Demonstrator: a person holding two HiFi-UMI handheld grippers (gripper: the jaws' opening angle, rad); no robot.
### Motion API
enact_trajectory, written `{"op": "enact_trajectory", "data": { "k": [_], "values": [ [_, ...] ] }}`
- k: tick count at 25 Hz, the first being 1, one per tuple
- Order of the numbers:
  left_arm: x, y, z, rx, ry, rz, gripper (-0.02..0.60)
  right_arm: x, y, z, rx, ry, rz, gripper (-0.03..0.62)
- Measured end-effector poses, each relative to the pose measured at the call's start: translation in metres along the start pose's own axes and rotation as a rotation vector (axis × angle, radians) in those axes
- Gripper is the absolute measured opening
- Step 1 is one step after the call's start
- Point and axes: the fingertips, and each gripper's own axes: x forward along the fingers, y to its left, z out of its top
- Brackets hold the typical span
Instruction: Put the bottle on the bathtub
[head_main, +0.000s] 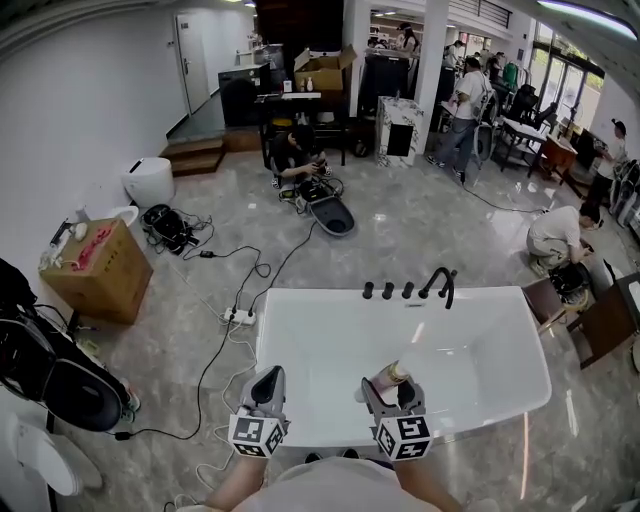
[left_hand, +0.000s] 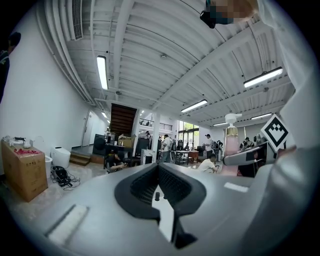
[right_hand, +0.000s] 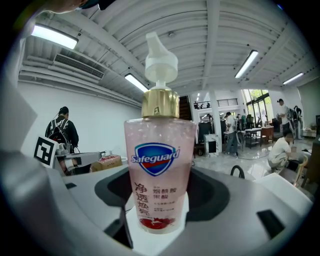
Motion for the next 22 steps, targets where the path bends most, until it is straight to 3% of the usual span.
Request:
{"op": "enact_trajectory", "data": {
  "k": [13, 22],
  "values": [
    [0.017, 0.026, -0.027, 0.005, 0.049, 0.108, 0.009, 0.043, -0.024, -0.028, 0.014, 0.050, 0.034, 0.308],
    [0.041, 0.041, -0.062, -0.012, 0.091, 0.106, 0.008, 0.093, -0.037, -0.072, 0.007, 0.114, 0.039, 0.308]
  ]
}}
